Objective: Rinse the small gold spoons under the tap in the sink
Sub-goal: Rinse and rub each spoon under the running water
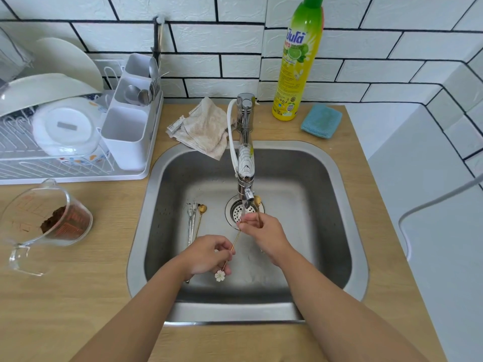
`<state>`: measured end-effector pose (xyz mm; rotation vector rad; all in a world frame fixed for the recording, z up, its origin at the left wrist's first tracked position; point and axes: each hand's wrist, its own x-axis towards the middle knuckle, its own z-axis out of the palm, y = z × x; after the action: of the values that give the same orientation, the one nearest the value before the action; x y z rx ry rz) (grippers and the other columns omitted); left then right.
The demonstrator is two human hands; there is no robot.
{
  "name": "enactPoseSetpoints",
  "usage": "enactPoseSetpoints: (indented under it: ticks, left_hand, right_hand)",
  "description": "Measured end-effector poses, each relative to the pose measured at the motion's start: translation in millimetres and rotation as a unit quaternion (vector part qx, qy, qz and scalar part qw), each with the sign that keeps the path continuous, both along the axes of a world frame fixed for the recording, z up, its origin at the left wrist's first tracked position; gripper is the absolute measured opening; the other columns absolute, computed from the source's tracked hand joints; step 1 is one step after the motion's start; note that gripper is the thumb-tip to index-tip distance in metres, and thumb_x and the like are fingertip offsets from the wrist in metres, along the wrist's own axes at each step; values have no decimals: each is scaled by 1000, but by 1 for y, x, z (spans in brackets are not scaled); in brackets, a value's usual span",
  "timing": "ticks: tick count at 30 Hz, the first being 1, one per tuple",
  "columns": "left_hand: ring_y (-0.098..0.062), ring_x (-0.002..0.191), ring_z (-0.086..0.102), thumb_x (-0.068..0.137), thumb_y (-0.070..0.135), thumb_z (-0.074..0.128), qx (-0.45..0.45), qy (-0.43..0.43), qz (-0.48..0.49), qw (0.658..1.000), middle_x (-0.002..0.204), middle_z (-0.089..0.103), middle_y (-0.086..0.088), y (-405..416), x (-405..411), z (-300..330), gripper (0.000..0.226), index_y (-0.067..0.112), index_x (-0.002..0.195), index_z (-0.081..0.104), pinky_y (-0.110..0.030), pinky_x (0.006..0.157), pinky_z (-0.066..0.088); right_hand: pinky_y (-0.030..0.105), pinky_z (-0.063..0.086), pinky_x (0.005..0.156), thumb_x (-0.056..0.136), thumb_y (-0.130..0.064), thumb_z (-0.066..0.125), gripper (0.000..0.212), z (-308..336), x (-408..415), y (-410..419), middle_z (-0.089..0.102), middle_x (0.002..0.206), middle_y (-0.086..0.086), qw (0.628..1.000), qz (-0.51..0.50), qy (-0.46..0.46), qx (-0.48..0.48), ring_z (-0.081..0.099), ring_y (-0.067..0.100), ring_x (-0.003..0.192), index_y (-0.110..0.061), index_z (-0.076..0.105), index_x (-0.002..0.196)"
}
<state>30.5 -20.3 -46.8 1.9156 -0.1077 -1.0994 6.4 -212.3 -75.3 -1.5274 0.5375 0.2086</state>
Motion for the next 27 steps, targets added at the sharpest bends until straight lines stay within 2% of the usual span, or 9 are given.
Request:
enactPoseSetpoints:
  ticks: [4,9,11,14,19,21,23,25,27]
  left_hand:
    - [-31,67,75,87,20,55,3,-13,19,1000,80,71,-6,-1,1,0,16,20,88,71,-24,49,50]
    - [-29,59,74,94,25,52,23,-36,11,999,83,60,-5,-1,2,-1,19,20,86,68,-27,54,51]
    - [-26,55,72,99,31,51,8,-58,3,998,75,59,-3,-2,2,-1,21,21,86,65,-26,49,49]
    - [-27,49,66,102,23,55,-32,-68,24,997,65,56,-6,-2,2,-1,13,19,92,61,-29,44,51]
    - [-28,51,69,104,19,51,-37,-69,53,996,73,60,-11,-3,2,0,12,18,99,62,-30,45,54]
    - [-25,52,67,105,19,46,-54,-49,50,996,74,56,-10,-5,1,2,16,15,100,60,-31,48,55]
    - [-19,52,63,106,19,42,-62,-36,41,997,74,52,-6,-7,1,4,19,13,102,60,-31,49,56]
    - [-15,49,57,107,19,41,-66,-24,39,997,72,48,-3,-8,0,7,20,10,103,59,-30,47,55]
    - [-12,47,46,107,19,40,-66,-21,30,997,70,45,-1,-9,-2,8,21,8,104,57,-30,46,53]
  right_hand:
    - [7,47,80,99,-12,64,17,0,1,-3,81,94,-18,1000,7,2,-7,71,-8,96,-22,77,99]
    - [10,52,81,93,-11,75,12,1,-1,-3,82,96,-4,1000,3,-17,25,75,2,95,-13,78,105]
    - [9,50,84,97,-14,71,10,1,-1,-2,82,97,-6,1000,9,-24,15,74,2,98,-18,79,100]
    - [11,48,87,100,-15,65,19,0,-1,-1,81,101,-11,999,31,-12,-10,71,-3,102,-27,79,96]
    - [9,51,81,93,0,71,28,3,1,-2,82,103,-7,996,31,-7,81,74,-1,100,-21,77,110]
    - [8,52,79,91,-2,76,28,1,0,-3,82,102,-6,995,29,-9,90,74,0,100,-14,75,116]
    - [7,51,75,88,-13,82,24,2,0,-3,80,96,-7,998,9,-8,65,73,0,92,-15,76,111]
    - [8,48,74,92,-24,79,8,1,1,-3,77,88,-9,1000,2,0,27,70,-2,84,-19,78,98]
    - [7,45,72,100,-27,67,19,0,1,-2,79,84,-9,1000,3,-1,15,70,-5,78,-20,78,86]
